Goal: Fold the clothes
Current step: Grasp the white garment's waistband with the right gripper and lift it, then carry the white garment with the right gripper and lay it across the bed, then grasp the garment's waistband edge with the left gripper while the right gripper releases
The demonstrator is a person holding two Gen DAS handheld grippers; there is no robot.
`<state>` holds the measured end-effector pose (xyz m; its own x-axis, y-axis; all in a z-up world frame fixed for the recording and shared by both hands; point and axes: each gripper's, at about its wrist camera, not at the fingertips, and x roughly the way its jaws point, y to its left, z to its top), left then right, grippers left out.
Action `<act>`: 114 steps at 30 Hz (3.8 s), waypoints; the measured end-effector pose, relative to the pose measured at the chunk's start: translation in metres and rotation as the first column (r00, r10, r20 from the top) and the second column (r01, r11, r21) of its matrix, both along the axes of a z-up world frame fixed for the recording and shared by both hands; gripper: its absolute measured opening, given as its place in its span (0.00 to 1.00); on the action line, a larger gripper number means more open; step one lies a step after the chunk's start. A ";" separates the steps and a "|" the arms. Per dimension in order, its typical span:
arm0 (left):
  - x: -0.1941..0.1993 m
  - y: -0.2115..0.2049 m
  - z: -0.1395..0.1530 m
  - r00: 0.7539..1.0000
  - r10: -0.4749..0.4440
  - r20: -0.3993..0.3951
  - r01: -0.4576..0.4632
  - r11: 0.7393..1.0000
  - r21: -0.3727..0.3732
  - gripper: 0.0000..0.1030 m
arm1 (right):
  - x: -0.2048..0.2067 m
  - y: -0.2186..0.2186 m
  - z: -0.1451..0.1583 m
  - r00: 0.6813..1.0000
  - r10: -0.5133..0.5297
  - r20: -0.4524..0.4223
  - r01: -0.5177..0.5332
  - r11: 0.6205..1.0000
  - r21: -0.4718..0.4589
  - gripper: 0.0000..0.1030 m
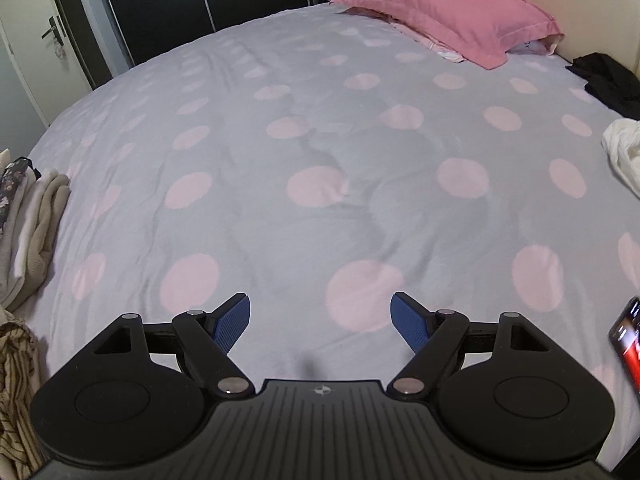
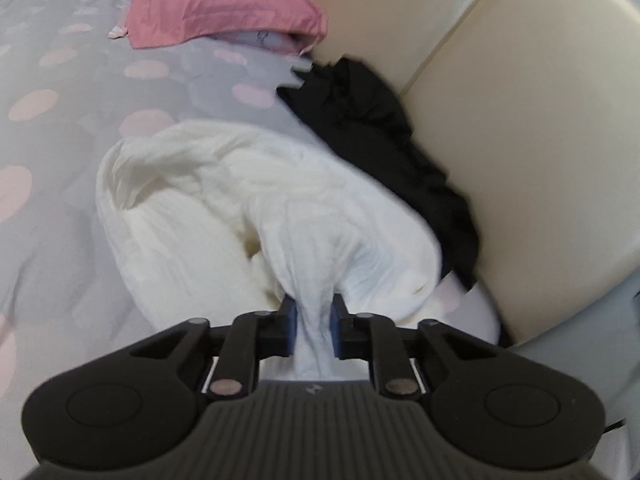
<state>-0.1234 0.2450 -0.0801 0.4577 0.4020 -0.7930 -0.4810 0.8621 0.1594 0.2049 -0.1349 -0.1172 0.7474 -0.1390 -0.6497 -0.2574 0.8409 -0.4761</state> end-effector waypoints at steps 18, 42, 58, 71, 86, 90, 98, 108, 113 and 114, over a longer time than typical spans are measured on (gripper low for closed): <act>-0.052 0.028 0.051 0.994 0.021 0.107 -0.029 0.997 0.066 0.74 | -0.157 0.165 0.153 0.836 0.540 0.102 -0.543 0.784 0.300 0.12; -0.085 0.038 0.050 0.995 0.004 0.101 -0.009 0.998 0.058 0.74 | -0.233 0.230 0.111 0.668 0.742 -0.047 -0.664 0.624 0.411 0.41; -0.066 -0.004 -0.016 0.980 -0.201 0.004 0.201 0.977 -0.077 0.74 | -0.194 0.174 0.024 0.696 0.633 -0.340 -0.510 0.768 0.388 0.45; -0.065 -0.007 -0.038 0.972 -0.231 -0.052 0.223 0.967 -0.123 0.74 | -0.238 0.194 -0.049 0.545 0.663 -0.514 -0.646 0.723 0.247 0.39; -0.073 -0.034 -0.007 0.948 -0.316 0.027 0.318 0.944 -0.093 0.74 | -0.266 0.201 -0.003 0.355 0.771 -0.528 -0.620 0.617 0.484 0.07; -0.075 -0.057 -0.007 0.912 -0.411 0.016 0.411 0.911 -0.034 0.74 | -0.282 0.205 -0.003 0.302 0.781 -0.546 -0.670 0.582 0.462 0.08; -0.073 -0.092 -0.023 0.870 -0.492 -0.016 0.490 0.868 -0.079 0.74 | -0.267 0.190 -0.006 0.396 0.749 -0.531 -0.676 0.629 0.384 0.31; -0.063 -0.101 -0.040 0.943 -0.330 0.048 0.323 0.868 -0.377 0.74 | -0.260 0.181 -0.007 0.498 0.721 -0.481 -0.741 0.642 0.195 0.39; -0.056 -0.110 -0.051 0.971 -0.224 0.082 0.236 0.851 -0.470 0.74 | -0.254 0.174 -0.006 0.532 0.712 -0.459 -0.734 0.657 0.169 0.45; -0.054 -0.112 -0.054 0.974 -0.214 0.077 0.225 0.850 -0.476 0.70 | -0.253 0.171 -0.005 0.536 0.710 -0.456 -0.732 0.661 0.168 0.45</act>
<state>-0.1774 0.1329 -0.1345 0.5074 -0.1376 -0.8507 -0.2688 0.9126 -0.3080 -0.0482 0.0364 -0.1222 0.2294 0.2807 -0.9320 -0.9536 0.2567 -0.1574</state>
